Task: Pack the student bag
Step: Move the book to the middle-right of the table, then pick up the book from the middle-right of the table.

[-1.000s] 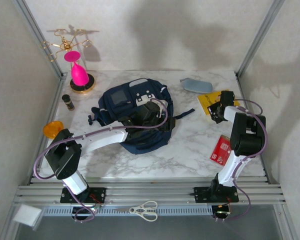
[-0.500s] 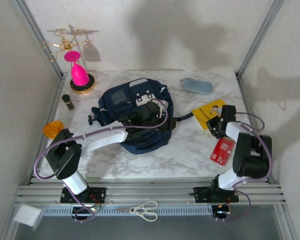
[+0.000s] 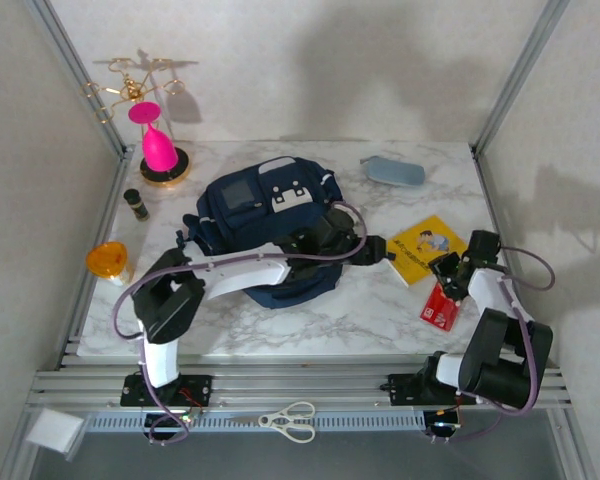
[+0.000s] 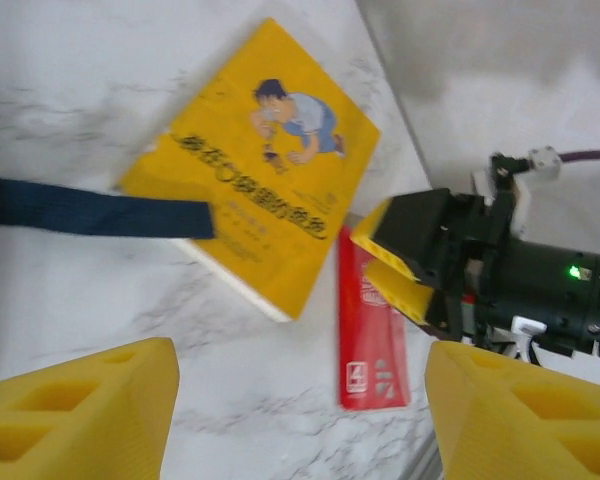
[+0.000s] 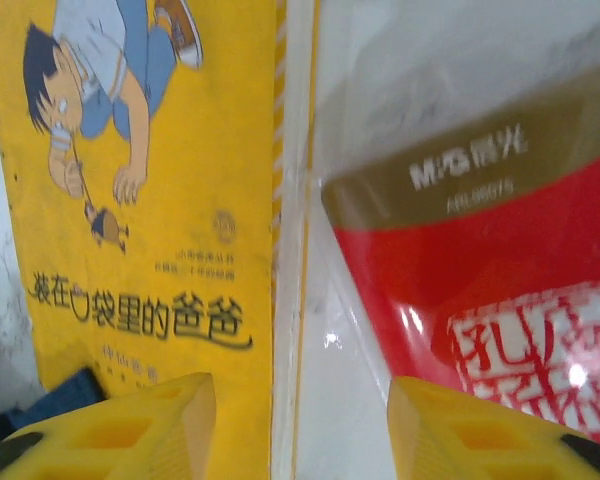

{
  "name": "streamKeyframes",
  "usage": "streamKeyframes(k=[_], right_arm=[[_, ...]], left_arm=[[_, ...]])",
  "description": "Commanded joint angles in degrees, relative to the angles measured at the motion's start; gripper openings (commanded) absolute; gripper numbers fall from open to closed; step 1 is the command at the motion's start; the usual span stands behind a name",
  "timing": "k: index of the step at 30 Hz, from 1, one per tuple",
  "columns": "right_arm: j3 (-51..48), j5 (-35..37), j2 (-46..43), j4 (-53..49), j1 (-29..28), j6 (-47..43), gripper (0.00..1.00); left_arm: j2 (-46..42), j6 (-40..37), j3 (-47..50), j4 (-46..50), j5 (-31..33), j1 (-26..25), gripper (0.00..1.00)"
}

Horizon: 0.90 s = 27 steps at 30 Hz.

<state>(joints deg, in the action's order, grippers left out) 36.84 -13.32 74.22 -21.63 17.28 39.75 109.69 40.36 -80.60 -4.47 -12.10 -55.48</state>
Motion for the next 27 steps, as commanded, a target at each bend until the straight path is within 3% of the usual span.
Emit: streamKeyframes(k=[1,8,12,18,27], right_arm=[[3.2,-2.4,3.1,2.3,0.2,-2.4,0.54],[4.1,-7.2,9.5,6.3,0.1,-1.3,0.57],[4.4,-7.5,10.5,7.0,0.2,-1.7,0.58],[5.5,-9.1,12.5,7.6,-0.3,-2.7,0.51],[6.5,-13.7,14.1,10.2,-0.4,-3.1,0.47]], left_arm=[[5.0,0.2,-6.9,-1.0,1.1,-1.2,0.69],[20.8,-6.3,-27.0,7.7,4.3,-0.8,0.76],[28.7,-5.4,-35.5,8.7,1.9,0.6,0.77],[36.2,-2.8,-42.4,8.9,2.3,2.0,0.77],[42.2,0.2,-45.3,11.6,-0.7,4.1,0.7]])
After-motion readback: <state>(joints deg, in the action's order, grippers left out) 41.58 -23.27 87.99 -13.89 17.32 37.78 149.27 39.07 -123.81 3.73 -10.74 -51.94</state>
